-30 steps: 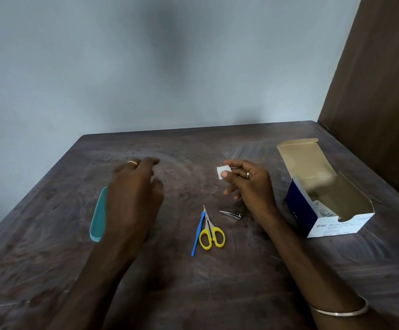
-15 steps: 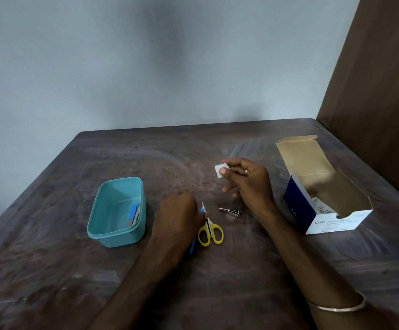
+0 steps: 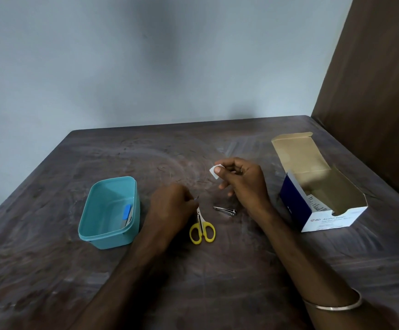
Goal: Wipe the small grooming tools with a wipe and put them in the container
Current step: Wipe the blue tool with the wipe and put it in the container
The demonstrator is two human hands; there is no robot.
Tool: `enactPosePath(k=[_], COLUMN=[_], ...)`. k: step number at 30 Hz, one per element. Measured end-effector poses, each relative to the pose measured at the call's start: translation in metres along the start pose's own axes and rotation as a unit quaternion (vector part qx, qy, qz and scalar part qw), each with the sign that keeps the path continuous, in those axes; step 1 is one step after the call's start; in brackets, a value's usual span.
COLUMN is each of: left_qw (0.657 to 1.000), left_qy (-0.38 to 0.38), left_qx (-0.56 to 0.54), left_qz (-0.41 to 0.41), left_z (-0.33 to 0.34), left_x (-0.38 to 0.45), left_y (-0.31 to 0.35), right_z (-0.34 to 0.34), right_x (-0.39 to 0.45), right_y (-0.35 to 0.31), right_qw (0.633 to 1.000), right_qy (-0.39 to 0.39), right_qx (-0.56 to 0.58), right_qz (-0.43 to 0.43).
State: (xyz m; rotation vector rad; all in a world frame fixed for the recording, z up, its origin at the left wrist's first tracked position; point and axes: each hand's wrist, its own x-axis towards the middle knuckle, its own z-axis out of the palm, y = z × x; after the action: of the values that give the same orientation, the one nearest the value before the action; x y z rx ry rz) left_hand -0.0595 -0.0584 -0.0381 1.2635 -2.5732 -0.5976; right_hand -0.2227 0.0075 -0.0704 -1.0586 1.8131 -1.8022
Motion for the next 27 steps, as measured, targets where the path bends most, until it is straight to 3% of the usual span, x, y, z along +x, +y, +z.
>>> enactPosePath(k=[4,7,10,18,27], left_qw=[0.987,0.95,0.92,0.908,0.905], left_qy=[0.046,0.06,0.092,0.098,0.093], left_qx=[-0.151,-0.305,-0.377,-0.393,-0.399], left_qz=[0.025,0.038,0.055,0.11,0.115], left_z=[0.006,0.012,0.02,0.03,0.027], left_x=[0.01,0.02,0.026,0.023,0.025], left_y=[0.001,0.005,0.004,-0.007,-0.012], right_z=[0.0,0.002,0.003,0.007,0.009], right_x=[0.0,0.0,0.0,0.0,-0.004], right_y=[0.002,0.001,0.001,0.001,-0.005], right_qw=[1.0,1.0,1.0,0.996,0.985], right_qy=[-0.011,-0.017,-0.022,-0.021,-0.06], right_qx=[-0.001,0.013,0.012,0.077,0.139], right_qz=[0.004,0.016,0.017,0.044,0.086])
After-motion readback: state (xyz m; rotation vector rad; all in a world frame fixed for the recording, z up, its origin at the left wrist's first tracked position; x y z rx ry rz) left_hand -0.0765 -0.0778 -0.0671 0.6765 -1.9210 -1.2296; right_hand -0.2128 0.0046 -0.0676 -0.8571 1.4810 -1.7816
